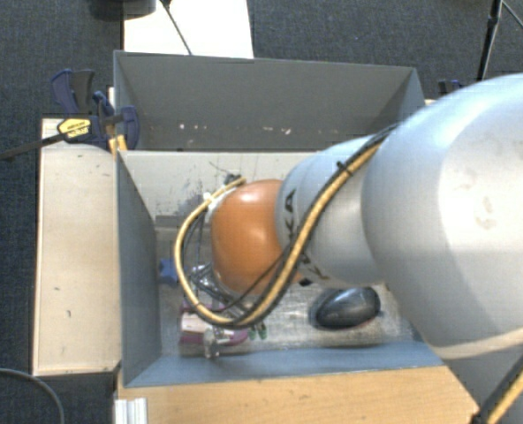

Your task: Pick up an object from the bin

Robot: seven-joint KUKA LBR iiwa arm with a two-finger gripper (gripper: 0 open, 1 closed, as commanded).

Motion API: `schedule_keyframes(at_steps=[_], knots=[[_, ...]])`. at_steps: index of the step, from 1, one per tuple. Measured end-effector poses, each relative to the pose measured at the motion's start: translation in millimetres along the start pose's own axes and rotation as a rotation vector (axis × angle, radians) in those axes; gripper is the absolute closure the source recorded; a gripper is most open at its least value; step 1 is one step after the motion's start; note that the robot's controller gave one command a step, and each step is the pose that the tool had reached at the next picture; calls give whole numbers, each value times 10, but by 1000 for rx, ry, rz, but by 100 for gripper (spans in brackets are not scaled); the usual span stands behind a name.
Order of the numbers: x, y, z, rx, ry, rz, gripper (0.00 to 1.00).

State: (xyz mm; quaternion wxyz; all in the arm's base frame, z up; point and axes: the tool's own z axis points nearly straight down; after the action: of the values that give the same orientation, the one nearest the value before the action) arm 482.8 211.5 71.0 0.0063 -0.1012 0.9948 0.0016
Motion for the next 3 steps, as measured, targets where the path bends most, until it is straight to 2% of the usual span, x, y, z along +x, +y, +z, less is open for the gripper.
schedule_keyframes(at_steps=[1, 2, 3], knots=[[46, -110, -21, -1, -2, 33, 0], [52, -107, -23, -1, 0, 35, 100], [21, -103, -956, 0, 4, 41, 100]])
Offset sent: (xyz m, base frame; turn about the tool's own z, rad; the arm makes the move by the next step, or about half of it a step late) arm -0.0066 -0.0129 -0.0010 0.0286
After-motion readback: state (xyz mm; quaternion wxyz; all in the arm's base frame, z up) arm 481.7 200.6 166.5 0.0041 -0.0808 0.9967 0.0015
